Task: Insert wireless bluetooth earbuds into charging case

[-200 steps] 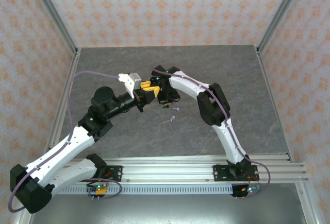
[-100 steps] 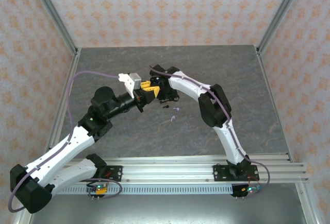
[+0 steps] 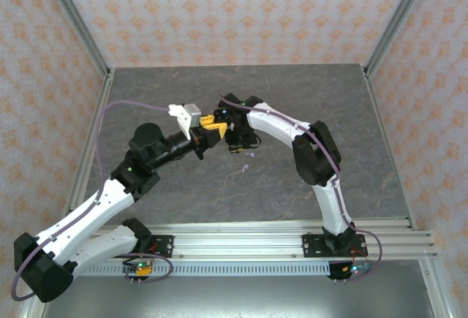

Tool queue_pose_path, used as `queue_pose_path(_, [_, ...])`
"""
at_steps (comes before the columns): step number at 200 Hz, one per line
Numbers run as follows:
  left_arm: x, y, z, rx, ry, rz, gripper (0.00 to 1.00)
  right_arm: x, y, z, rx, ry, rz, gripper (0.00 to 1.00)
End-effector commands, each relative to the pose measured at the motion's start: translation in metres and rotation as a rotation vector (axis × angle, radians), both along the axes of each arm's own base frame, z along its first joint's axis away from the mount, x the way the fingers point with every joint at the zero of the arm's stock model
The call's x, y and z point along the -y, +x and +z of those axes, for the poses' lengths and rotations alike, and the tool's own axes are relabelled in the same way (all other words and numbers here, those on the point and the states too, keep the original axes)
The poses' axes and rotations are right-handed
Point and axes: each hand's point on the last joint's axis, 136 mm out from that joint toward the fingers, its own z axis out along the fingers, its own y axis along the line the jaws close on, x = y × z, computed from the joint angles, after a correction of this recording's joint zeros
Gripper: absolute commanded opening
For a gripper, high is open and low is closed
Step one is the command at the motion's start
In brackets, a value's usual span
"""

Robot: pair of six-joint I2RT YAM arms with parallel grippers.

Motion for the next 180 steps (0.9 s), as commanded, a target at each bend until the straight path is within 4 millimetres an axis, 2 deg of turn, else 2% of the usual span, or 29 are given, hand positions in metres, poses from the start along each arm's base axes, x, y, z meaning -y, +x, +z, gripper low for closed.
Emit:
queue_pose_path(1, [0.002, -0.005, 0.021, 0.037, -0.027, -0.018, 0.03, 0.004, -0.003, -0.001, -0.006, 0.002, -0.011, 0.13])
queue_pose_path(49, [0.002, -0.005, 0.02, 0.035, -0.026, -0.018, 0.02, 0.017, 0.0, -0.02, -0.002, -0.085, -0.031, 0.08])
queue_pose_path(84, [0.001, -0.006, 0.019, 0.034, -0.022, -0.017, 0.02, 0.018, 0.004, -0.03, -0.002, -0.105, -0.041, 0.07])
queue_pose_path(117, [0.001, -0.006, 0.019, 0.036, -0.021, -0.013, 0.03, 0.017, 0.008, -0.034, 0.002, -0.116, -0.048, 0.07])
queue_pose_path(180, [0.0, -0.006, 0.019, 0.036, -0.017, -0.013, 0.03, 0.019, 0.03, -0.04, 0.061, -0.161, -0.077, 0.05])
